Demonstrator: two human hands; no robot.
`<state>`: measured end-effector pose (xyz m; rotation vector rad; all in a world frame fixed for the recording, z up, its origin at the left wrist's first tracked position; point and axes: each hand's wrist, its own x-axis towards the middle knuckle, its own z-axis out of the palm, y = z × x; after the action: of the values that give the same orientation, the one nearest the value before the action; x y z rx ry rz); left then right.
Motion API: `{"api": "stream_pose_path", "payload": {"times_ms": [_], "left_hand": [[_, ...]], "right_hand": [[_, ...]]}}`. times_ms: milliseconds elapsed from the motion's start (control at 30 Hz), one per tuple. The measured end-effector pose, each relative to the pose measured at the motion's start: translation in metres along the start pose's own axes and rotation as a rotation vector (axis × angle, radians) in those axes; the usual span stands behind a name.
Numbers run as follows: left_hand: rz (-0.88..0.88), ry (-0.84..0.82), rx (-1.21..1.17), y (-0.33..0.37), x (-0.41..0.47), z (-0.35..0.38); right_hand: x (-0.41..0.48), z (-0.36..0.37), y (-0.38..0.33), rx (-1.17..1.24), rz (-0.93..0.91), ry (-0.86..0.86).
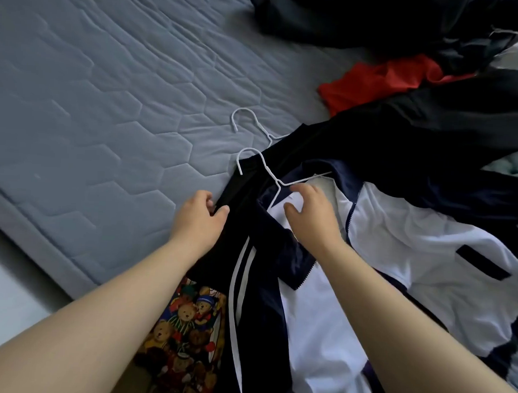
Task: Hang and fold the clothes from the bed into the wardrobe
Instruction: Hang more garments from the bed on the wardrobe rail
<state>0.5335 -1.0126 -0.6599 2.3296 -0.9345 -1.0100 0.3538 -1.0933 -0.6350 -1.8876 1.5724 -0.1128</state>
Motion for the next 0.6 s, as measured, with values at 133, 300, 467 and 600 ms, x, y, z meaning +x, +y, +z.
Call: {"api": "stream_pose_path", "payload": {"times_ms": [133, 300, 467, 600], "left_hand": [[-0.003, -0.035, 0.01, 0.003, 0.019, 0.016], [0.003, -0.07, 0.009, 0.01, 0.034, 0.031], [-0.042, -0.122, -0.052, 0.015, 0.034, 0.032], [0.029, -0.127, -0.201, 0.031, 0.016, 0.03]], "right_hand": [[0.031, 0.003, 0.013, -0.2, -0.143, -0.003], [0.066, 0.002, 0.019, -0.476, -0.188, -0.163], [0.066, -0.009, 0.025, -0.459, -0.227, -0.128], [0.05, -0.04, 0.029, -0.468, -0.291, -0.083]]}}
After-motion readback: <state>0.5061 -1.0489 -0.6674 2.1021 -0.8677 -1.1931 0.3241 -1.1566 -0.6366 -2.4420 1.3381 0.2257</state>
